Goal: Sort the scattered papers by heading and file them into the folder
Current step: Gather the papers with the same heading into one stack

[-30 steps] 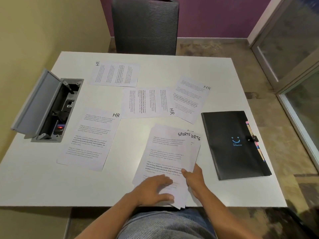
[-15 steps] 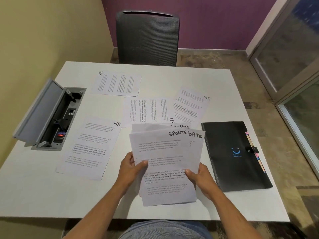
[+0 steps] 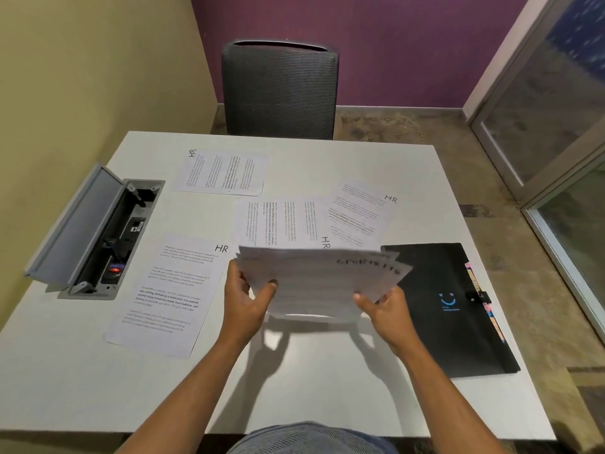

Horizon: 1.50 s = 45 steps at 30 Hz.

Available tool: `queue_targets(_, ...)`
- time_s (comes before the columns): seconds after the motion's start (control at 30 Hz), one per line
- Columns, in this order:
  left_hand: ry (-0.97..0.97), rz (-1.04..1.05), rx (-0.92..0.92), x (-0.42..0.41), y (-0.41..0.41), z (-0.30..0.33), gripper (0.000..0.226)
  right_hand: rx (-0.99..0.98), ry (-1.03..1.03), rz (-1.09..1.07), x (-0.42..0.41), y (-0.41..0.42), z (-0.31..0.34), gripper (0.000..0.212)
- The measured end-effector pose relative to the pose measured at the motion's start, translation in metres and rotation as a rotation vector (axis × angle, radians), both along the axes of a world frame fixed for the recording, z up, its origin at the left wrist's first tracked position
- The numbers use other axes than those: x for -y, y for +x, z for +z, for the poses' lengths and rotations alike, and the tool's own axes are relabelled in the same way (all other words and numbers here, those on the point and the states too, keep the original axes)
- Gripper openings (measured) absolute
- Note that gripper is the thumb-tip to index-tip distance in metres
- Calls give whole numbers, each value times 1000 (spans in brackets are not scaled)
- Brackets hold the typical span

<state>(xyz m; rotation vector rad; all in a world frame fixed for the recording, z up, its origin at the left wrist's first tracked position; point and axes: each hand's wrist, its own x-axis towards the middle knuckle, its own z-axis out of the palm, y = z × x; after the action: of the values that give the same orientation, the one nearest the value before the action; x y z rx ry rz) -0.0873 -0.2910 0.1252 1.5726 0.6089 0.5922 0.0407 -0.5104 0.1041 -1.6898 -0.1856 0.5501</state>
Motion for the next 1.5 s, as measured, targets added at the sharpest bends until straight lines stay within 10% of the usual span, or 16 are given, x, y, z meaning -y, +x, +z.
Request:
queue_targets(0.43,-22,-2,-130,22,1,-18,56,-49,20,-129,-22,-19,-16,27)
queue_targets(0.9,-79,17,-210,12,-16,-33,10,-10,-20,-104,-10,-22,-26,30)
queue_targets(1.5,-165,97,-259,-9,4,-6,55,-215,22,24,10,-19,-27,30)
